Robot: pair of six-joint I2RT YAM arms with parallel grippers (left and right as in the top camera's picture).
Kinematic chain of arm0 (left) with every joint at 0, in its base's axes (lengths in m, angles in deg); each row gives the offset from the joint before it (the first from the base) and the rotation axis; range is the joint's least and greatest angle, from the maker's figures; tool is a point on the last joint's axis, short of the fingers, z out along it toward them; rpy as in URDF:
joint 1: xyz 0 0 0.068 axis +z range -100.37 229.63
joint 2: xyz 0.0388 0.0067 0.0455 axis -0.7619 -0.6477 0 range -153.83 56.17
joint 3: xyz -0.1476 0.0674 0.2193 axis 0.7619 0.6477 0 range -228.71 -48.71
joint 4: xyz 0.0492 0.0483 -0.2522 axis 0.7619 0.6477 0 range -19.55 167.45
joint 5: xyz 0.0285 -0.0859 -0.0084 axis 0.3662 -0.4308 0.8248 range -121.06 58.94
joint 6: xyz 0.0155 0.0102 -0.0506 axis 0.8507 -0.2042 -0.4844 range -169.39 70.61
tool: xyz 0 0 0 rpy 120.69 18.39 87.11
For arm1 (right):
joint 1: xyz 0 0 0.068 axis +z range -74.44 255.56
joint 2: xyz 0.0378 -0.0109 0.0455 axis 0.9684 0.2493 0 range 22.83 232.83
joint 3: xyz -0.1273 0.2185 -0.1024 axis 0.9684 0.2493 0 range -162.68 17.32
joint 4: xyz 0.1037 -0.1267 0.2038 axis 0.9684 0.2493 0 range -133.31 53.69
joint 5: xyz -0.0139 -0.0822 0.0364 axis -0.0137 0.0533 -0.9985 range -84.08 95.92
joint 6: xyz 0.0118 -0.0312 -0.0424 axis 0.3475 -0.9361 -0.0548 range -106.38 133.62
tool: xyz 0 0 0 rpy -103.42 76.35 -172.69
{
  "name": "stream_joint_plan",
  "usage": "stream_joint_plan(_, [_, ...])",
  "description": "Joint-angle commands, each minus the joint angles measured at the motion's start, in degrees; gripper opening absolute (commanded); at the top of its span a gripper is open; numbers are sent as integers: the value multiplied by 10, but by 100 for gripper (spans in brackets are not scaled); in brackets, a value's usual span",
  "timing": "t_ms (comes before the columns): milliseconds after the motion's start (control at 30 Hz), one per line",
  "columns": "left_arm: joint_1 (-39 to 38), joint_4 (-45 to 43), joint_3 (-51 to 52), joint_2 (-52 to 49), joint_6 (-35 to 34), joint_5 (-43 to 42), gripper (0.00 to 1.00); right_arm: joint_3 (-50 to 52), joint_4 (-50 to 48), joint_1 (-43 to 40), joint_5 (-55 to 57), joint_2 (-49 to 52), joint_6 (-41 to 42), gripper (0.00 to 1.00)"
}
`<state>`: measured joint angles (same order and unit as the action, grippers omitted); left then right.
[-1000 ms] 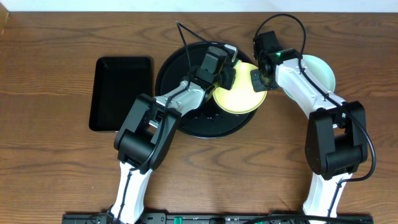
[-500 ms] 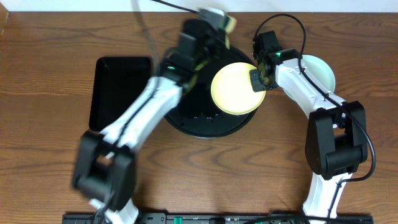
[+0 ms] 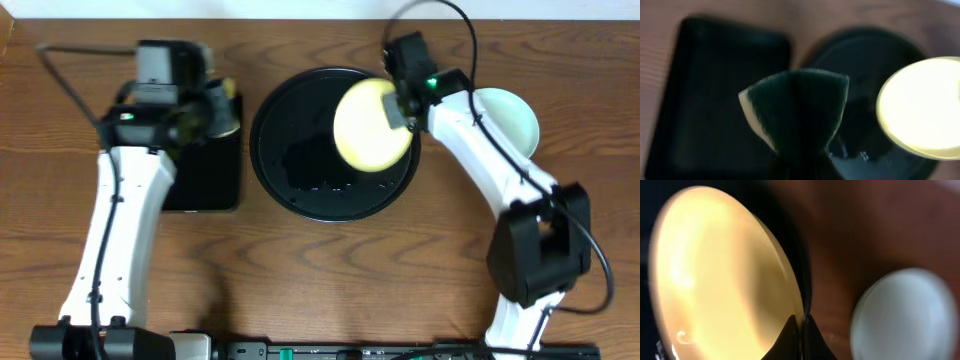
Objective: Clean dirty plates on tray and stack at the side
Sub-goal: 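Lift the yellow plate with right gripper and carry it onto the mint stack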
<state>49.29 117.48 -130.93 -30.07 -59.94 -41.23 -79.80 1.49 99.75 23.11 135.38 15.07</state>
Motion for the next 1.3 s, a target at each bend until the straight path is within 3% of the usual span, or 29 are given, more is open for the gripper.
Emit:
stream_joint_plan(0, [42,20,11,5,-7,-19,8,-47,-9,56,118,-50,-41,1])
stream_joint_plan(200, [90,9,54,5,5,-63,8,-50,-65,160,356,-52,-92,1])
stream_joint_plan(467, [98,-27,93,0,39,-89,8,-49,-137,233,540,-44,-101,1])
stream_joint_plan(1033, [98,-28,96,-58,56,-88,8,-49,-137,218,528,-44,-2,1])
stream_joint_plan(1167, [98,-32,96,-67,99,-86,8,-49,-101,193,406,-44,37,1])
stream_joint_plan(1267, [98,-39,96,-78,123,-86,8,-49,-60,147,249,-44,84,1])
